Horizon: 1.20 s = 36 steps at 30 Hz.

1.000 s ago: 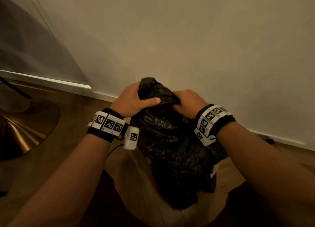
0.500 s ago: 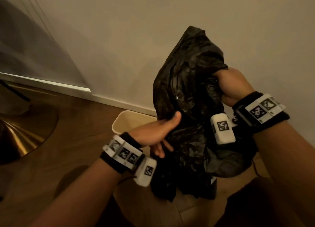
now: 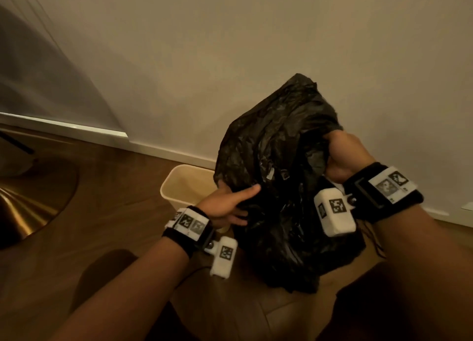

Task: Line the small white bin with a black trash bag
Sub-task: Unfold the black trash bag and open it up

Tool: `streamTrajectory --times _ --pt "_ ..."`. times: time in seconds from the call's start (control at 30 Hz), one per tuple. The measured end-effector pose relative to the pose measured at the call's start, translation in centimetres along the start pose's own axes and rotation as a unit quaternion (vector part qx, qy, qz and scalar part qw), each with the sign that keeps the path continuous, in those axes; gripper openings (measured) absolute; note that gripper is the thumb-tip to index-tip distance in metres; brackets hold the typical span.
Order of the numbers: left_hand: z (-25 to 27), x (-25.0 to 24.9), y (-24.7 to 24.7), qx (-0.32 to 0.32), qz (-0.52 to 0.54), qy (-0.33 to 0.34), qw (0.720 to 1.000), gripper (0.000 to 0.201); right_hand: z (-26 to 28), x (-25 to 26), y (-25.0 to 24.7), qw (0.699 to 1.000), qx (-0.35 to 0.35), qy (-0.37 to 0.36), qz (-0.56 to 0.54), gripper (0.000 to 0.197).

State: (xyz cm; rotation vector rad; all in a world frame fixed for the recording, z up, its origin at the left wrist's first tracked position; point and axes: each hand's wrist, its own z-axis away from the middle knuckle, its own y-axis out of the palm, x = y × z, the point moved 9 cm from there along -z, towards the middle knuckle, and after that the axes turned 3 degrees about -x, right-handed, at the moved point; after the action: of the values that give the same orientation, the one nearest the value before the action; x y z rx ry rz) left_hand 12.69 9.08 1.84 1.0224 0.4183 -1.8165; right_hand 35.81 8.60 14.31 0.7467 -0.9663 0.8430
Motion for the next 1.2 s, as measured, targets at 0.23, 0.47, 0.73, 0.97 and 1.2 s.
streamTrajectory --times 0.23,0.47,0.73,0.97,1.2 --pt "-0.4 -3.5 2.3 -0.077 0.078 0.091 0.99 0.033 0.7 -5.1 2.5 0.996 0.07 0.049 -0.005 0.029" --pt "3.1 -7.7 -7.3 -0.097 -0.005 0.114 0.989 0.021 -1.9 -2.6 -8.4 0.948 -0.016 -0.017 0.319 0.015" --pt "4.3 -10.0 -14.2 -0.281 -0.443 0.17 0.834 0.022 -2.2 -0.6 -14.0 0.871 -0.091 -0.094 0.474 0.015" --pt "3.9 -7.4 -12.2 -0.182 0.014 0.06 0.981 0.02 -0.2 -2.5 -10.0 0.951 0.105 -0.012 0.289 0.046" --pt "3.5 -8.0 -5.7 -0.065 -0.178 0.134 0.973 0.034 1.1 -3.5 -5.3 0.906 0.083 -0.13 0.395 0.041"
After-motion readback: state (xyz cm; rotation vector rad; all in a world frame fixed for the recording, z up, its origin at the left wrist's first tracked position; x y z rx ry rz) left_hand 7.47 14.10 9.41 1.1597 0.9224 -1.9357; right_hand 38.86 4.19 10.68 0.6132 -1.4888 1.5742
